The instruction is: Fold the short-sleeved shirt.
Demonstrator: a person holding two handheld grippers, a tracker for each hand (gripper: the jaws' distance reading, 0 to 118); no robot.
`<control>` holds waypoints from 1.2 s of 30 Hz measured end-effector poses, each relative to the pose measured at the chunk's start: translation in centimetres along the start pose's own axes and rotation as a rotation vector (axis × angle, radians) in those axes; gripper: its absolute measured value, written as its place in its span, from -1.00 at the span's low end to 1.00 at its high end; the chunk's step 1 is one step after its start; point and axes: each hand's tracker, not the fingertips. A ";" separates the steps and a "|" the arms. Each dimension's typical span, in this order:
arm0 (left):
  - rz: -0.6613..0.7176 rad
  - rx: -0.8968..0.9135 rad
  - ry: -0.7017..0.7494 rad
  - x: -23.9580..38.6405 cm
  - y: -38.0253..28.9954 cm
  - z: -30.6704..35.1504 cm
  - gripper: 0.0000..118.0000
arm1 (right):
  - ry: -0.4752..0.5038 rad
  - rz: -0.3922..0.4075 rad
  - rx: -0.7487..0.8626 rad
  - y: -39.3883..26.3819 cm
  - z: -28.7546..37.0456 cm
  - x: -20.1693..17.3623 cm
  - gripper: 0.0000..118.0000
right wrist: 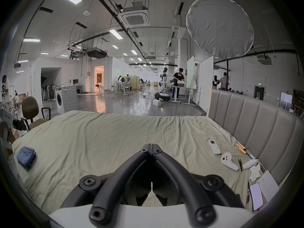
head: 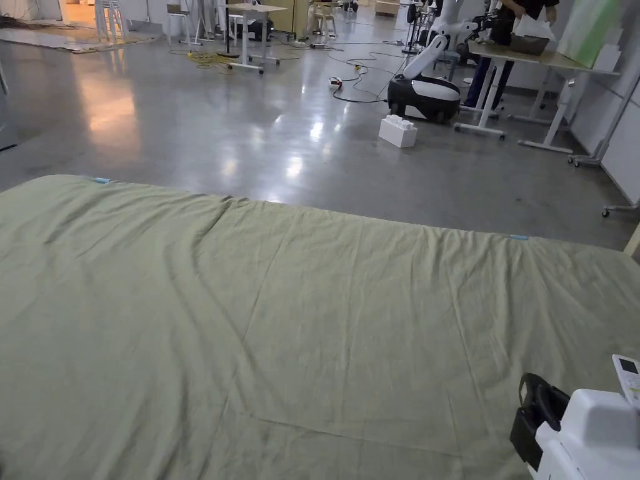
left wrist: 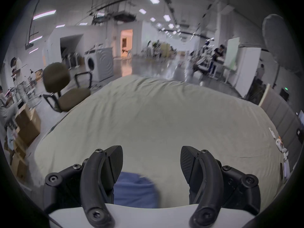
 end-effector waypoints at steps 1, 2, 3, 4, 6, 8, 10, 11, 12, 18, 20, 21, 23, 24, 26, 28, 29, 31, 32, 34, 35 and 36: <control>-0.011 0.028 -0.028 2.3 -0.7 0.1 0.26 | 0.000 -0.001 0.004 -0.2 0.1 0.0 -0.99; -0.019 0.043 -0.053 4.2 -1.2 0.2 0.26 | -0.001 -0.001 0.005 -0.3 0.2 0.0 -0.99; -0.037 0.059 -0.080 5.9 -1.6 -0.1 0.26 | -0.002 -0.001 0.009 -0.5 0.3 -0.1 -0.99; -0.059 0.093 -0.081 8.4 -2.3 0.1 0.25 | -0.003 0.001 0.010 -0.6 0.3 -0.1 -0.99; -0.102 0.138 -0.112 12.8 -3.5 1.1 0.25 | -0.004 -0.003 0.013 -0.8 0.3 0.0 -0.99; -0.116 0.208 -0.103 16.4 -4.5 2.0 0.25 | -0.010 -0.010 0.015 -0.9 0.2 0.1 -0.99; -0.128 0.254 -0.119 20.1 -5.3 3.4 0.25 | -0.019 -0.015 0.021 -1.1 0.3 0.1 -0.99; -0.126 0.279 -0.116 21.4 -5.5 3.8 0.24 | -0.023 -0.014 0.024 -1.1 0.3 0.1 -0.99; -0.113 0.305 -0.108 23.0 -5.8 4.5 0.20 | -0.026 -0.017 0.025 -1.2 0.3 0.1 -0.99; -0.089 0.379 -0.114 27.7 -5.6 6.4 -0.27 | -0.039 -0.018 0.053 -1.9 0.2 0.0 -0.99; -0.116 0.413 -0.118 28.8 -5.5 6.9 -0.59 | -0.038 -0.028 0.052 -2.1 0.1 -0.1 -0.99; -0.136 0.430 -0.111 29.2 -5.5 7.0 -0.62 | -0.038 -0.032 0.054 -2.4 0.0 -0.1 -0.99; -0.160 0.435 -0.111 30.2 -5.5 7.6 -0.75 | -0.036 -0.036 0.057 -2.6 0.0 -0.2 -0.99; -0.165 0.432 -0.107 30.4 -5.4 7.7 -0.81 | -0.036 -0.039 0.060 -2.7 0.0 -0.2 -0.99; -0.147 0.421 -0.112 30.4 -5.3 7.7 -0.86 | -0.039 -0.054 0.069 -2.9 0.0 -0.2 -0.99; -0.108 0.419 -0.116 30.7 -5.4 7.9 -0.89 | -0.044 -0.063 0.080 -2.9 -0.1 -0.1 -0.99; -0.097 0.419 -0.098 30.8 -5.3 7.9 -0.90 | -0.045 -0.063 0.085 -2.9 -0.1 -0.1 -0.99; -0.086 0.431 -0.087 31.1 -5.3 8.2 -0.91 | -0.042 -0.061 0.087 -2.9 -0.1 -0.2 -0.99; -0.078 0.439 -0.086 31.1 -5.3 8.3 -0.91 | -0.040 -0.059 0.088 -2.9 -0.2 -0.2 -0.99; -0.066 0.457 -0.091 31.1 -5.3 8.6 -0.91 | -0.039 -0.046 0.096 -2.8 -0.1 -0.2 -0.99; -0.069 0.459 -0.088 31.3 -5.3 8.7 -0.91 | -0.039 -0.042 0.098 -2.8 -0.1 -0.2 -0.99; -0.075 0.462 -0.084 31.3 -5.3 8.8 -0.91 | -0.036 -0.041 0.105 -2.7 -0.1 -0.2 -0.99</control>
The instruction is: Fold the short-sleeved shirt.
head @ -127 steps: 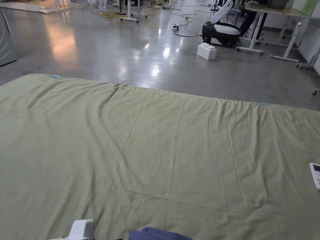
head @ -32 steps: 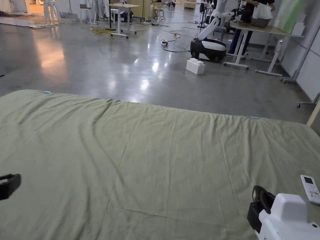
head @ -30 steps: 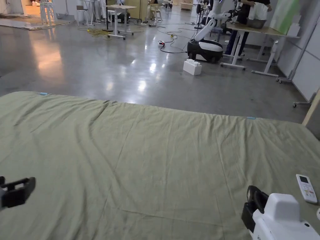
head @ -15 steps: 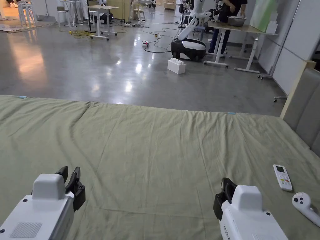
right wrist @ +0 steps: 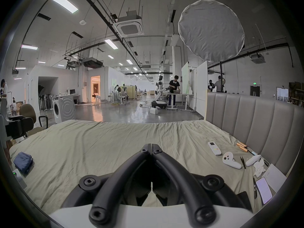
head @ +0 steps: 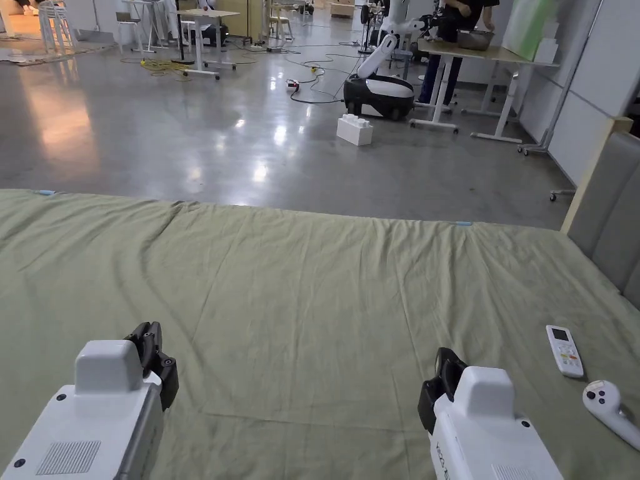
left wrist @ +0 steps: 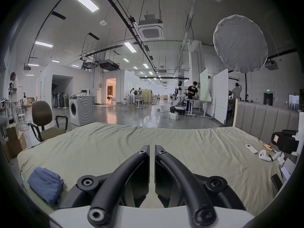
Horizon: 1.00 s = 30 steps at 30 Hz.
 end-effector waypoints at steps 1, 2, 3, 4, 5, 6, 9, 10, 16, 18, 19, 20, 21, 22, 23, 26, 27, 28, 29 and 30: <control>-0.002 -0.002 0.001 -0.1 0.0 0.0 -0.91 | 0.001 -0.002 0.000 0.1 0.0 0.0 -0.99; 0.001 -0.002 0.007 -0.1 0.1 0.0 -0.91 | 0.000 -0.002 0.001 0.1 0.1 0.0 -0.99; 0.007 0.001 0.013 0.0 0.1 0.1 -0.91 | 0.001 0.000 0.003 0.2 0.1 0.1 -0.99; 0.012 0.001 0.015 -0.1 0.1 0.1 -0.91 | 0.003 0.001 0.004 0.2 0.2 0.1 -0.99; 0.016 0.002 0.019 -0.2 0.1 0.1 -0.91 | 0.004 0.002 0.005 0.3 0.2 0.2 -0.99; 0.019 0.002 0.019 -0.3 0.1 0.1 -0.91 | 0.006 0.005 0.005 0.3 0.2 0.2 -0.99; 0.013 -0.004 0.023 -0.2 0.0 0.2 -0.91 | 0.008 0.005 0.004 0.4 0.4 0.3 -0.99; 0.014 -0.005 0.022 -0.2 0.0 0.3 -0.91 | 0.010 0.003 0.002 0.3 0.4 0.3 -0.99; 0.010 -0.021 0.010 0.1 -0.3 0.3 -0.91 | 0.013 0.006 0.000 0.4 0.4 0.4 -0.99; 0.001 -0.021 0.006 0.3 -0.4 0.3 -0.91 | 0.014 0.006 0.000 0.3 0.4 0.4 -0.99; -0.003 -0.023 0.001 0.4 -0.4 0.4 -0.91 | 0.012 0.006 -0.001 0.3 0.4 0.4 -0.99; -0.004 -0.024 -0.001 0.5 -0.3 0.4 -0.91 | 0.010 0.006 -0.001 0.3 0.4 0.4 -0.99; -0.005 -0.024 -0.003 0.6 -0.3 0.4 -0.90 | 0.009 0.006 -0.002 0.3 0.4 0.4 -0.99; -0.006 -0.022 -0.005 0.7 -0.3 0.4 -0.90 | 0.009 0.005 -0.002 0.2 0.4 0.5 -0.99; -0.009 -0.020 -0.009 0.7 -0.3 0.4 -0.90 | 0.007 0.005 -0.002 0.2 0.4 0.5 -0.98; -0.023 -0.024 -0.010 1.0 -0.3 0.3 -0.49 | -0.014 0.025 0.008 0.3 0.5 0.4 -0.24; -0.023 -0.028 -0.012 1.0 -0.3 0.4 -0.18 | -0.017 0.046 0.019 0.4 0.4 0.4 0.05; -0.022 -0.030 -0.011 1.1 -0.3 0.3 0.10 | -0.020 0.025 0.004 0.3 0.3 0.5 0.22; -0.022 -0.032 -0.009 1.1 -0.4 0.3 0.24 | -0.023 0.018 0.001 0.3 0.3 0.5 0.29; -0.022 -0.028 -0.004 1.2 -0.4 0.4 0.24 | -0.030 0.028 0.006 0.3 0.3 0.5 0.29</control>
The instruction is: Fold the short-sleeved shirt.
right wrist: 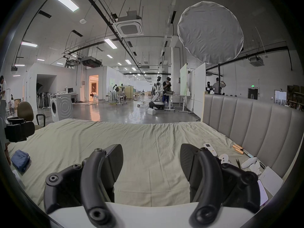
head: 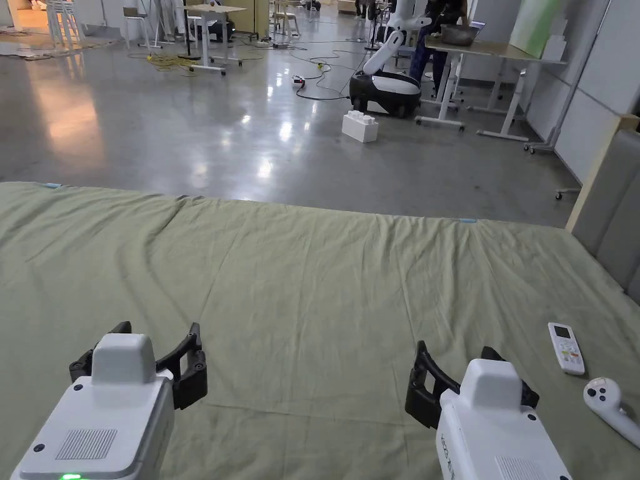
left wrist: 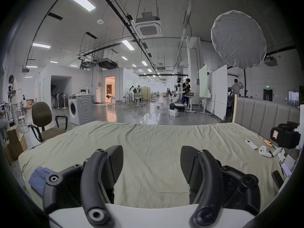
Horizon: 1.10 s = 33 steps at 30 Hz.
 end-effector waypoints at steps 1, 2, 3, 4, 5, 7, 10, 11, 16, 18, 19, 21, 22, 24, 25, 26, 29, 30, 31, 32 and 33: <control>-0.003 0.009 0.005 0.0 -0.1 0.1 0.25 | -0.007 0.006 0.005 0.0 0.0 0.0 0.31; -0.008 0.014 0.009 0.0 -0.1 0.1 0.26 | -0.010 0.010 0.013 0.1 0.0 0.0 0.40; -0.015 0.019 0.014 0.1 -0.1 0.2 0.31 | -0.010 0.011 0.018 0.1 0.1 0.0 0.52; -0.018 0.020 0.016 0.1 -0.1 0.2 0.39 | -0.010 0.003 0.016 0.1 0.1 0.0 0.66; -0.020 0.021 0.016 0.1 -0.1 0.2 0.52 | -0.009 -0.005 0.013 0.1 0.1 0.1 0.80; -0.025 0.021 0.014 0.1 -0.1 0.2 0.62 | -0.005 -0.011 0.017 0.2 0.1 0.2 0.86; -0.026 0.035 0.003 0.0 0.1 0.4 0.63 | 0.002 -0.016 0.030 0.4 0.3 0.2 0.86; -0.024 0.039 0.001 0.0 0.2 0.4 0.63 | 0.003 -0.015 0.029 0.5 0.3 0.2 0.86; -0.006 0.045 -0.013 0.0 0.5 0.5 0.75 | 0.035 -0.025 0.025 0.9 0.1 0.3 0.97; -0.004 0.044 -0.023 0.0 0.7 0.4 0.75 | 0.036 -0.021 0.022 1.0 0.0 0.1 1.00; -0.004 0.044 -0.028 0.1 0.8 0.4 0.77 | 0.036 -0.011 0.031 1.1 0.0 0.0 1.00; -0.003 0.044 -0.034 0.1 0.9 0.4 0.85 | 0.051 -0.003 0.045 1.3 0.0 -0.1 1.00; 0.003 0.045 -0.037 0.0 1.0 0.3 0.86 | 0.059 -0.006 0.048 1.4 -0.1 -0.2 1.00; 0.018 0.051 -0.040 -0.1 1.1 0.2 0.86 | 0.074 -0.019 0.053 1.6 -0.2 -0.1 1.00; 0.020 0.055 -0.037 -0.2 1.0 0.0 0.86 | 0.079 -0.033 0.050 1.6 -0.3 0.0 1.00; 0.016 0.062 -0.026 -0.3 1.0 -0.1 0.86 | 0.080 -0.043 0.048 1.7 -0.4 0.0 1.00; -0.006 0.061 0.000 -0.7 0.9 -0.5 0.86 | 0.074 -0.054 0.044 1.7 -0.7 0.3 1.00; -0.006 0.060 -0.001 -1.0 0.8 -0.7 0.86 | 0.065 -0.051 0.046 1.8 -0.8 0.3 1.00; -0.006 0.058 -0.003 -1.2 0.8 -0.8 0.86 | 0.047 -0.040 0.048 1.8 -0.8 0.3 1.00; -0.005 0.057 -0.004 -1.4 0.8 -0.8 0.86 | 0.038 -0.035 0.050 1.8 -0.9 0.4 1.00; -0.003 0.056 -0.002 -1.7 0.8 -0.9 0.86 | 0.033 -0.029 0.053 1.8 -1.0 0.5 1.00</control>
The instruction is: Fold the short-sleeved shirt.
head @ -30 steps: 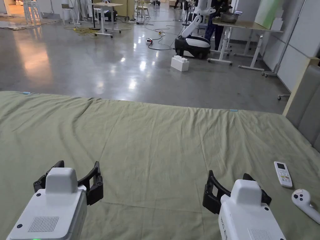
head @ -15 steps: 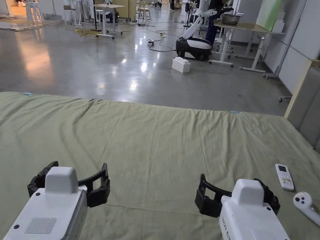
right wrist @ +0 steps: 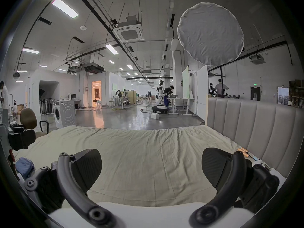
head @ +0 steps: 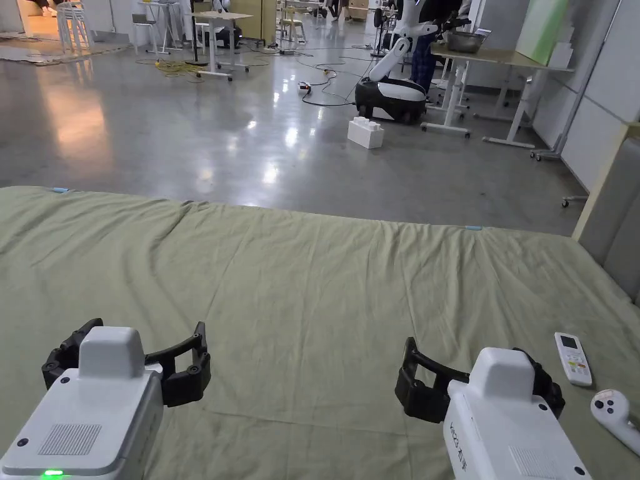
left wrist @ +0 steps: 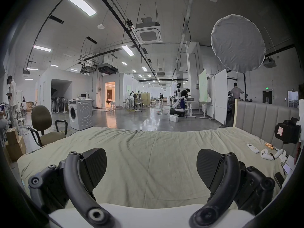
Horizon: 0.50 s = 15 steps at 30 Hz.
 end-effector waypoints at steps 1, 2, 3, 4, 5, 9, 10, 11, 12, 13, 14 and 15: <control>0.004 -0.001 0.006 -0.2 0.0 -0.1 0.86 | -0.006 -0.007 -0.009 0.0 -0.1 0.2 1.00; 0.009 0.001 0.013 -0.3 0.0 -0.1 0.86 | -0.014 -0.019 -0.021 -0.1 -0.3 0.3 1.00; 0.014 0.006 0.017 -0.4 0.0 -0.2 0.86 | -0.016 -0.022 -0.026 0.0 -0.5 0.4 1.00; 0.014 0.009 0.017 -0.6 0.1 -0.2 0.86 | -0.013 -0.030 -0.038 0.0 -0.6 0.5 1.00; 0.015 0.011 0.017 -0.7 0.1 -0.3 0.86 | -0.014 -0.034 -0.043 -0.1 -0.7 0.6 1.00; 0.005 0.025 -0.006 -0.8 0.2 -0.3 0.86 | -0.049 -0.068 -0.087 0.2 -1.1 0.7 1.00; -0.001 0.026 -0.009 -0.8 0.2 -0.4 0.86 | -0.060 -0.075 -0.096 0.3 -1.1 0.7 1.00; -0.003 0.025 -0.010 -0.8 0.2 -0.4 0.86 | -0.070 -0.081 -0.102 0.4 -1.2 0.7 1.00; -0.004 0.023 -0.015 -0.7 0.3 -0.4 0.86 | -0.075 -0.110 -0.135 0.4 -1.2 0.7 1.00; -0.001 0.021 -0.020 -0.7 0.3 -0.5 0.86 | -0.059 -0.112 -0.129 0.5 -1.2 0.8 1.00; 0.002 0.018 -0.024 -0.7 0.4 -0.5 0.86 | -0.044 -0.109 -0.121 0.6 -1.1 0.9 1.00; 0.009 0.020 -0.032 -0.6 0.4 -0.5 0.86 | -0.030 -0.107 -0.119 0.7 -1.1 0.9 1.00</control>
